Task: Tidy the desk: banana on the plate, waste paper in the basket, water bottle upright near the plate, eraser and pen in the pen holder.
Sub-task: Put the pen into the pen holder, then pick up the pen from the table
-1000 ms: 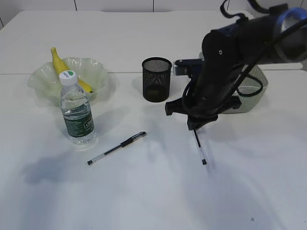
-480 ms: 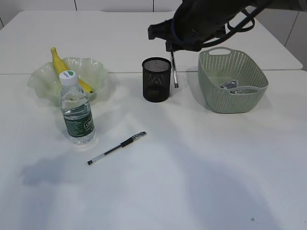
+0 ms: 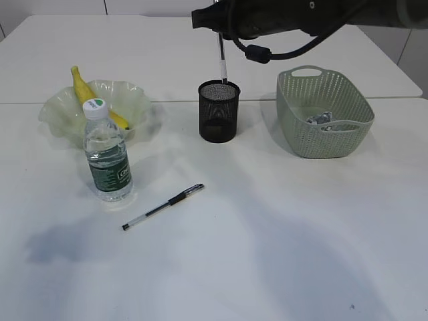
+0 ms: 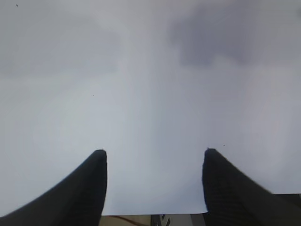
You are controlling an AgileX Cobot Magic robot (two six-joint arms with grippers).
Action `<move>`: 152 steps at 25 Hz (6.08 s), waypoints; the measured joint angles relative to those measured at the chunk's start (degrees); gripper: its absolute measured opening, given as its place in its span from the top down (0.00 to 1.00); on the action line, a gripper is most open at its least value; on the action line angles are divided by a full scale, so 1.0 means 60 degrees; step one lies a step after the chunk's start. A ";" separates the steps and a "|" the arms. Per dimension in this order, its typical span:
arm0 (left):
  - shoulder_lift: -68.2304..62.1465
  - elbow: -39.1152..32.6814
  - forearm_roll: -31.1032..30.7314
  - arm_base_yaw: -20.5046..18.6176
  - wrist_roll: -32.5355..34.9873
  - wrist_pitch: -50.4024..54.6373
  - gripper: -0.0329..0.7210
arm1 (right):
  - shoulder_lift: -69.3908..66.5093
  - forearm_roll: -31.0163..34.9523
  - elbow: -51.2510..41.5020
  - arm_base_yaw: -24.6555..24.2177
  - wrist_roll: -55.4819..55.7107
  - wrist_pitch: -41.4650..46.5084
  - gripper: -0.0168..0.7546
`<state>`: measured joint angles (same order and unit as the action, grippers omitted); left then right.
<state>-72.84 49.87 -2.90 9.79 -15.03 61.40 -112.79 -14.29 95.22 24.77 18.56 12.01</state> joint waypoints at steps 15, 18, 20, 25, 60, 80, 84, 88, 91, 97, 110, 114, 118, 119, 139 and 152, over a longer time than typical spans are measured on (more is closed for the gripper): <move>0.0000 0.0000 0.0000 0.0000 0.0000 0.0149 0.36 | -0.1779 -0.0089 0.0870 -0.0650 0.0000 -0.2408 0.92; 0.0000 0.0000 0.0000 0.0000 0.0000 0.0149 0.36 | -0.2168 -0.0128 0.0960 -0.0650 0.0000 -0.2780 0.92; 0.0000 0.0000 0.0000 0.0000 0.0000 0.0149 0.36 | -0.2424 -0.0128 0.0960 -0.0650 0.0000 -0.3088 0.92; 0.0000 0.0000 0.0000 0.0000 0.0000 0.0149 0.36 | -0.2907 -0.0148 0.0967 -0.0650 0.0000 -0.3848 0.92; 0.0000 0.0000 0.0000 0.0000 0.0532 0.0359 0.36 | -0.1083 0.0116 0.0988 -0.0650 -0.0752 0.0647 0.64; 0.0000 0.0000 -0.0552 0.0000 0.1828 -0.0417 0.37 | 0.2812 0.2601 -0.0714 -0.0650 -0.3661 0.9277 0.46; 0.0000 0.0000 -0.0299 0.0000 0.1912 -0.0433 0.37 | 0.4050 0.2601 -0.2793 -0.0650 -0.3661 0.9055 0.46; 0.0000 0.0587 0.0232 0.0234 0.2506 -0.0123 0.38 | 0.5206 0.2471 -0.4271 -0.0650 -0.3681 0.9019 0.46; 0.0000 0.1607 0.0322 0.0873 0.2669 0.0206 0.38 | 0.5831 0.2251 -0.4821 -0.0650 -0.3681 0.9019 0.46; -0.0901 0.4150 0.0323 0.2406 0.2792 0.1100 0.44 | 0.6412 0.2165 -0.4898 -0.0650 -0.3661 0.9019 0.46; -0.4966 0.8364 0.0303 0.3905 0.2935 0.1595 0.45 | 0.6709 0.2165 -0.4912 -0.0650 -0.3621 0.9421 0.46; -0.5707 0.8766 0.0303 0.3931 0.2935 0.1595 0.45 | 0.6731 0.2207 -0.4912 -0.0650 -0.3621 0.9503 0.46; -0.6190 0.8828 0.0076 0.3931 0.2954 0.1595 0.45 | 0.6755 0.2244 -0.4912 -0.0650 -0.3606 0.9503 0.46; -0.6311 0.8846 -0.0018 0.3931 0.2995 0.1595 0.45 | 0.6755 0.2244 -0.4912 -0.0650 -0.3606 0.9503 0.46; -0.8255 0.8937 -0.0445 0.3931 0.4429 0.0918 0.45 | 0.6771 0.2265 -0.4912 -0.0650 -0.3583 0.9617 0.46; -0.9063 0.8952 0.0568 0.3606 0.5135 0.0618 0.45 | 0.6771 0.2265 -0.4912 -0.0650 -0.3576 0.9617 0.46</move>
<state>-127.22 103.59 0.51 31.42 15.78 65.11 -72.16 -0.70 65.75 20.87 -2.90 69.72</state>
